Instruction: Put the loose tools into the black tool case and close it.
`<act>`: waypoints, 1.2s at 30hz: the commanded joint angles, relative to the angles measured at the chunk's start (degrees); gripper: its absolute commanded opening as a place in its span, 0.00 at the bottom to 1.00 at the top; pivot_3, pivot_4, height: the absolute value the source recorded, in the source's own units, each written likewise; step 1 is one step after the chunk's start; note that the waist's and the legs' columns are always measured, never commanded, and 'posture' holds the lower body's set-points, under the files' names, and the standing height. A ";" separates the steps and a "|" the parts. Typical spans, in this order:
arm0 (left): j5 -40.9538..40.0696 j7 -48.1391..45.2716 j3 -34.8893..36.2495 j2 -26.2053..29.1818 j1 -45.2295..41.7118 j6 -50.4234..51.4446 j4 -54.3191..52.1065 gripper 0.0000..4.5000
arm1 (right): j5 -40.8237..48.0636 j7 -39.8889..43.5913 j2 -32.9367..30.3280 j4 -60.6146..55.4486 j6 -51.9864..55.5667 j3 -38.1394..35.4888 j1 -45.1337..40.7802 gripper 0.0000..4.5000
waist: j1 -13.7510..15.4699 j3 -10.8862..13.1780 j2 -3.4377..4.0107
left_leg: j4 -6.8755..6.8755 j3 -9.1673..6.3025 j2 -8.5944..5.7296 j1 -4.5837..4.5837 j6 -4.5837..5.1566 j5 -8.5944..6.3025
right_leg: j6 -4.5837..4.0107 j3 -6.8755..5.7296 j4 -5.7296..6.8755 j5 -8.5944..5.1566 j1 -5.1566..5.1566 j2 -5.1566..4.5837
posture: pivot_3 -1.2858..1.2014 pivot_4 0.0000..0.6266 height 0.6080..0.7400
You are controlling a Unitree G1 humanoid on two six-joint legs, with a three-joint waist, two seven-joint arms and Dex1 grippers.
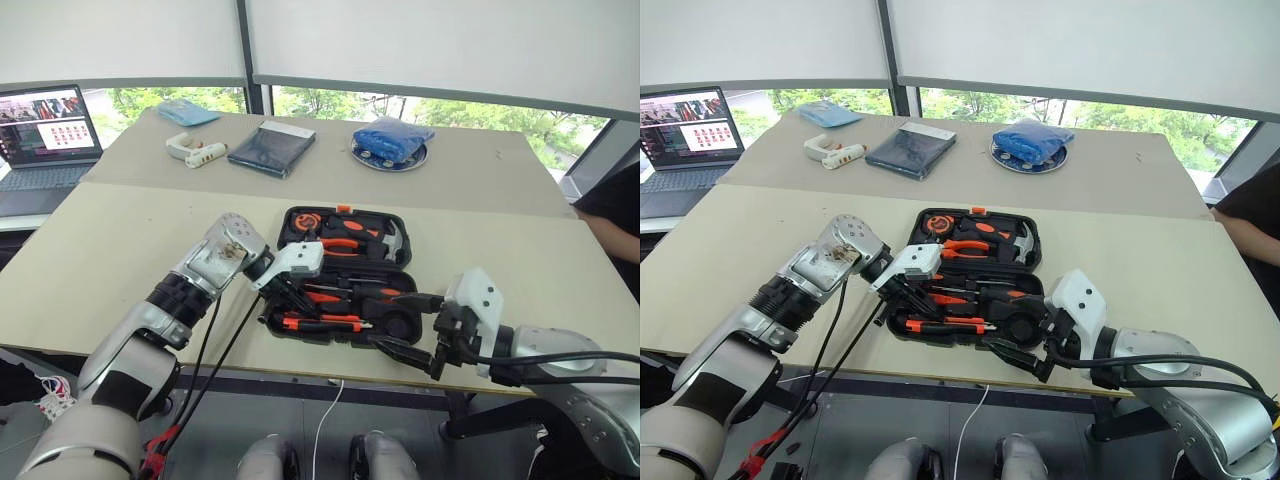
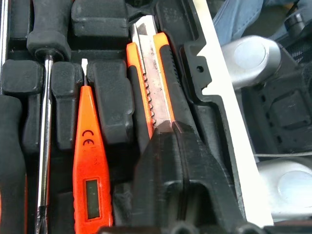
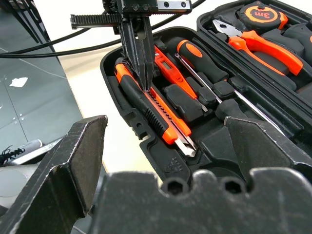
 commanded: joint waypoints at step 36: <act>-11.56 -0.15 18.22 4.41 3.58 6.17 -9.49 0.15 | -10.40 8.55 -12.24 19.82 -4.59 -5.75 -1.96 1.00 | -0.31 -1.32 0.45 | -0.14 -0.07 -0.05 0.09 0.26 0.10 | 0.34 0.04 -0.21 0.20 0.13 -0.27 | 0.52 0.24 0.84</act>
